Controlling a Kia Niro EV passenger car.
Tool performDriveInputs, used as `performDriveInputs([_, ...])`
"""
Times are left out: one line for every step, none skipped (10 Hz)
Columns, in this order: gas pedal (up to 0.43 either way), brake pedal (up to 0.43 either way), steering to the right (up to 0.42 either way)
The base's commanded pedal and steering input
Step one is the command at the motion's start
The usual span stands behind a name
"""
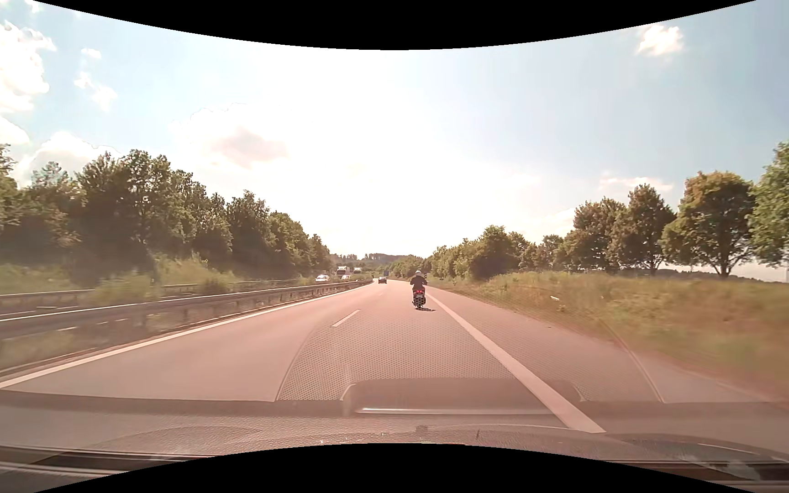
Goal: Follow the waypoints while adhering to traffic rules and regulations
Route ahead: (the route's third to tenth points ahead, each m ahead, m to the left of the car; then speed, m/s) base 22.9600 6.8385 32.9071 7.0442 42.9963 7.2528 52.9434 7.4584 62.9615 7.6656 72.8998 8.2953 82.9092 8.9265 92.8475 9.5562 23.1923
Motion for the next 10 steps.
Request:
performDriveInputs([0.248, 0.012, -0.003])
performDriveInputs([0.248, 0.012, -0.003])
performDriveInputs([0.260, 0.012, -0.003])
performDriveInputs([0.260, 0.012, -0.003])
performDriveInputs([0.268, 0.012, -0.003])
performDriveInputs([0.268, 0.012, -0.002])
performDriveInputs([0.268, 0.012, -0.002])
performDriveInputs([0.268, 0.012, -0.001])
performDriveInputs([0.268, 0.012, -0.002])
performDriveInputs([0.268, 0.012, -0.003])
